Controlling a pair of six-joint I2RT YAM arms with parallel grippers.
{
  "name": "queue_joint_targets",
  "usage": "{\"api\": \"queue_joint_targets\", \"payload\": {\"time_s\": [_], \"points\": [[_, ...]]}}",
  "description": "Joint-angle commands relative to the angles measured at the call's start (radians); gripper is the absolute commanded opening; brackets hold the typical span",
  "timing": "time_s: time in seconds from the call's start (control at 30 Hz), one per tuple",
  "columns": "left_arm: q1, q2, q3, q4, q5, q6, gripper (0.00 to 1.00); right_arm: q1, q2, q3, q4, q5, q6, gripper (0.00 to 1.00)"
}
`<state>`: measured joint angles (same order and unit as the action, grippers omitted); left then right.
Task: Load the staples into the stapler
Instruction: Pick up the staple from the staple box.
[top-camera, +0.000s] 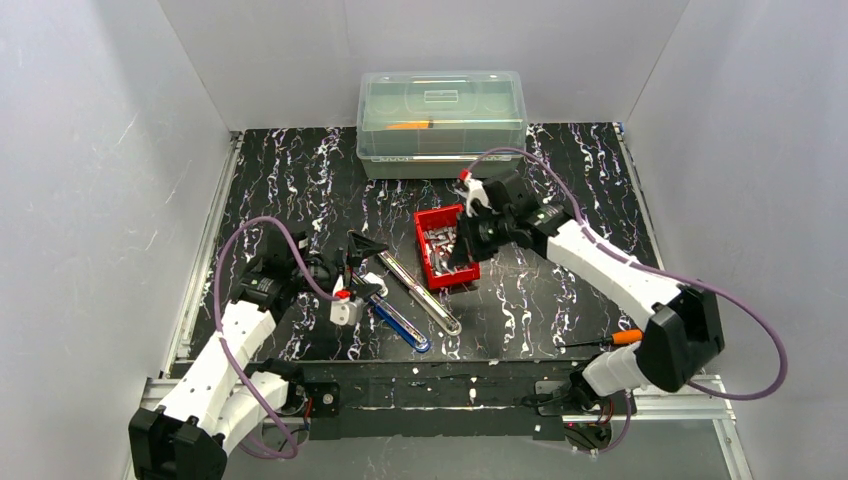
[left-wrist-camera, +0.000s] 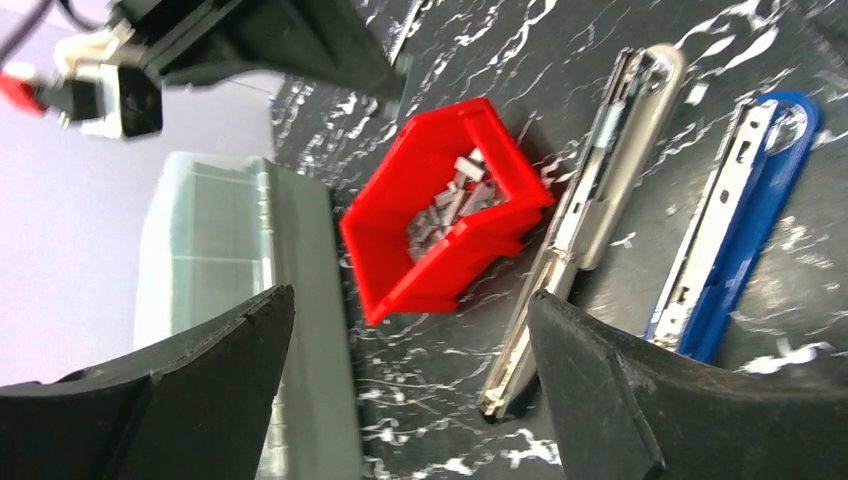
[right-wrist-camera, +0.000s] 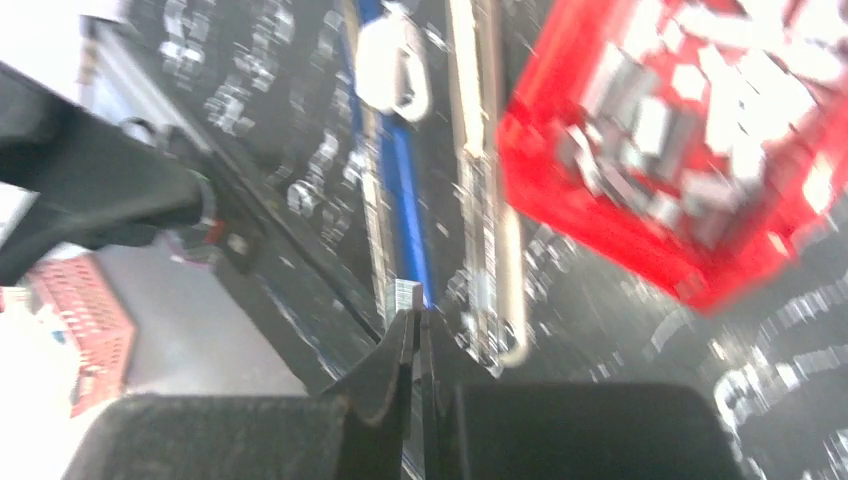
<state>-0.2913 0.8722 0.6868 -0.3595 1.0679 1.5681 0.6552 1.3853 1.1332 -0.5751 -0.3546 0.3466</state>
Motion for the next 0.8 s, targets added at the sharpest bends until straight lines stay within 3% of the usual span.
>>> {"api": "queue_joint_targets", "payload": {"time_s": [0.0,0.13,0.23,0.5,0.77], "points": [[-0.004,-0.018,-0.037,0.133,-0.009,0.109,0.84,0.002,0.107,0.148,0.175,-0.268,0.054,0.08],[-0.005,-0.029,-0.050,0.292,-0.022,0.135,0.82,0.002,0.218,0.259,0.227,-0.424,0.132,0.09],[-0.004,-0.032,-0.060,0.398,0.000,0.142,0.77,0.003,0.238,0.263,0.382,-0.516,0.254,0.11],[-0.005,-0.017,-0.027,0.389,0.031,0.133,0.70,0.004,0.253,0.220,0.659,-0.657,0.466,0.14],[-0.005,0.000,-0.007,0.395,0.052,0.175,0.60,0.023,0.275,0.231,0.631,-0.662,0.463,0.14]]}}
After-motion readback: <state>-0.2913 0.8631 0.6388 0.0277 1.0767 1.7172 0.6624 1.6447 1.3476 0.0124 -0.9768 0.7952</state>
